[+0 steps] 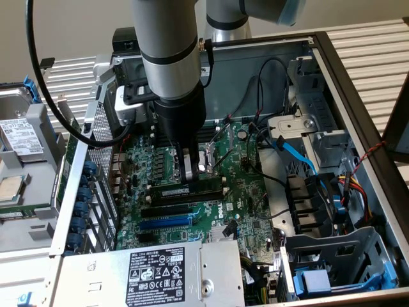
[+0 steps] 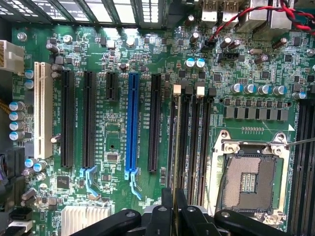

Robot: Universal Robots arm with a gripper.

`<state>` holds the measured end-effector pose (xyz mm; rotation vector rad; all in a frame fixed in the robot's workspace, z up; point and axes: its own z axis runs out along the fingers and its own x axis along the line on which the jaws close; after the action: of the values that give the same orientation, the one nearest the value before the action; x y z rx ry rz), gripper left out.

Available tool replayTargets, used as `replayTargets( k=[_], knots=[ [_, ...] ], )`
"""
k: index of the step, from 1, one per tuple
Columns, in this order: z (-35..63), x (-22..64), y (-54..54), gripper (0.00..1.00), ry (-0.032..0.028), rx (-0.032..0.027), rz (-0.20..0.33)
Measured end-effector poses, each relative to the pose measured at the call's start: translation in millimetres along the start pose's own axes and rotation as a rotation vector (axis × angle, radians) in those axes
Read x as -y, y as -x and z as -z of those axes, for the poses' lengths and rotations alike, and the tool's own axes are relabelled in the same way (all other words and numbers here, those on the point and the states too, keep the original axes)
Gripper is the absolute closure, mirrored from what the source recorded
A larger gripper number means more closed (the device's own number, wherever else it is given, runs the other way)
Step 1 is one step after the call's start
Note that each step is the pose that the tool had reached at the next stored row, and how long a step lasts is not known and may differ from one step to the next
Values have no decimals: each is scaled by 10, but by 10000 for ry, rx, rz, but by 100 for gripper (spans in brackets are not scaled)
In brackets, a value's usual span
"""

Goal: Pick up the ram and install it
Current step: 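Insert the ram into the slot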

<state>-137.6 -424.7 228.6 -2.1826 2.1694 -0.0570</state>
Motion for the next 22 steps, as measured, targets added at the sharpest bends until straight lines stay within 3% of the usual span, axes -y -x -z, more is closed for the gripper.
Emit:
replayTargets(
  k=[9,22],
  knots=[
    [-5,0,1,86,-1,47,-3],
    [-11,0,0,86,0,55,15]
  ],
)
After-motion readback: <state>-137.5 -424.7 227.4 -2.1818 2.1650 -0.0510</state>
